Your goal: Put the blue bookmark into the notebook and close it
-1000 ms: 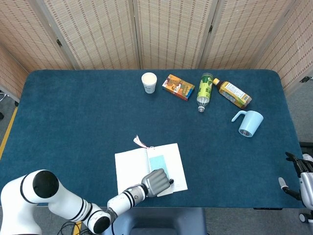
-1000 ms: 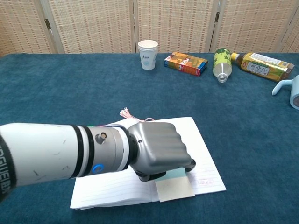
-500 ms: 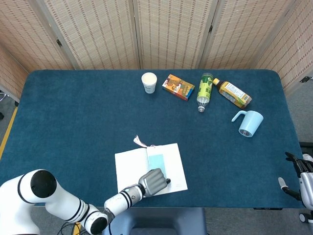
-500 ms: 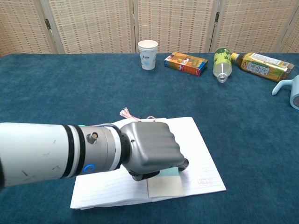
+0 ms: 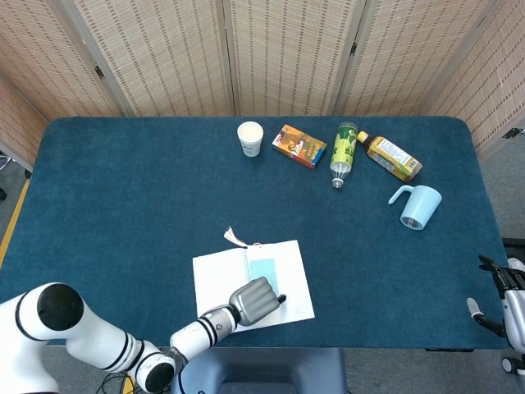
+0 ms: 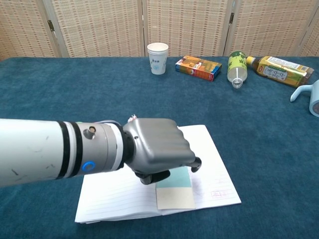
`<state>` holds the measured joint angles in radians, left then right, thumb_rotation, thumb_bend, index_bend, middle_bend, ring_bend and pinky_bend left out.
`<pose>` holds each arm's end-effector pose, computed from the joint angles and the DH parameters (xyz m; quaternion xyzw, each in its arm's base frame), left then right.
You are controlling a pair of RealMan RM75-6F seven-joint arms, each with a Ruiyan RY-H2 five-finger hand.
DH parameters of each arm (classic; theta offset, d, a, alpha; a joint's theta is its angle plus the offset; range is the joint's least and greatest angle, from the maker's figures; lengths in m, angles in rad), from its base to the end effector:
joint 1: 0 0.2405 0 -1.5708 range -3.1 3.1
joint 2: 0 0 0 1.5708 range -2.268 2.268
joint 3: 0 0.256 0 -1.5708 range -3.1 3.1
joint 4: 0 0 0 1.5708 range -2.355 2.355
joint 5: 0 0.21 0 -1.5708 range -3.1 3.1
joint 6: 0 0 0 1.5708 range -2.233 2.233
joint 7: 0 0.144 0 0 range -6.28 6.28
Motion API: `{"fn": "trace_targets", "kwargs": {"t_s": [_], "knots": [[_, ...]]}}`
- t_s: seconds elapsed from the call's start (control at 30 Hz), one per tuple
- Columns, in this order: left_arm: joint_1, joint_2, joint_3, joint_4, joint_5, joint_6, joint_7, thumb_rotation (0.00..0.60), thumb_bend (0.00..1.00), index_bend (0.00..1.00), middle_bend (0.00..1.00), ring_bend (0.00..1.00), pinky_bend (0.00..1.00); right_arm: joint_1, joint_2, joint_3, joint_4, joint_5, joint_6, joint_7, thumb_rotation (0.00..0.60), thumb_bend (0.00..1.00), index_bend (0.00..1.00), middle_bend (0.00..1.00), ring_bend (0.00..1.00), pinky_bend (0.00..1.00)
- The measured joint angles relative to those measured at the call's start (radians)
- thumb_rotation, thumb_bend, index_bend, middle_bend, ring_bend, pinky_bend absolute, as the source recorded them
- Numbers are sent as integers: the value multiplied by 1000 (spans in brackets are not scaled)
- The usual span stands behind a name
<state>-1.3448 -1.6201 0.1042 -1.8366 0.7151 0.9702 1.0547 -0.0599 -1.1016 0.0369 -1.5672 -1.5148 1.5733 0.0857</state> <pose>-0.0115 0.2542 -0.0834 -0.9429 -0.0474 -0.2037 0.2591 -0.3370 -0.1315 0.1781 0.5502 -0.4086 0.3786 0.6220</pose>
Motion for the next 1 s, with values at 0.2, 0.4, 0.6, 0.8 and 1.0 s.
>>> {"fn": "trace_targets", "kwargs": {"t_s": [0.2,0.4,0.6,0.8,1.0], "knots": [[16,40,23,-18,14,2,-9,600,641,225,876,840,963,1,0,0,0,-2,0,0,600,255,169,286,268,232],[46,75,84,-56,61,14,-8,600,641,231,875,838,962,4,-1,0,-2,-8,-1,-3,600,255,169,286,268,232],[86,95,122,-94,127,27,-7,600,641,235,875,838,962,4,-1,-2,-7,-13,2,-7,600,255,169,286,268,232],[105,84,131,-100,146,26,9,600,641,235,875,837,962,0,1,-3,-10,-14,8,-9,600,254,169,286,268,232],[112,73,132,-94,138,18,28,600,641,235,875,837,962,-1,0,-3,-8,-12,7,-8,600,255,169,286,268,232]]}}
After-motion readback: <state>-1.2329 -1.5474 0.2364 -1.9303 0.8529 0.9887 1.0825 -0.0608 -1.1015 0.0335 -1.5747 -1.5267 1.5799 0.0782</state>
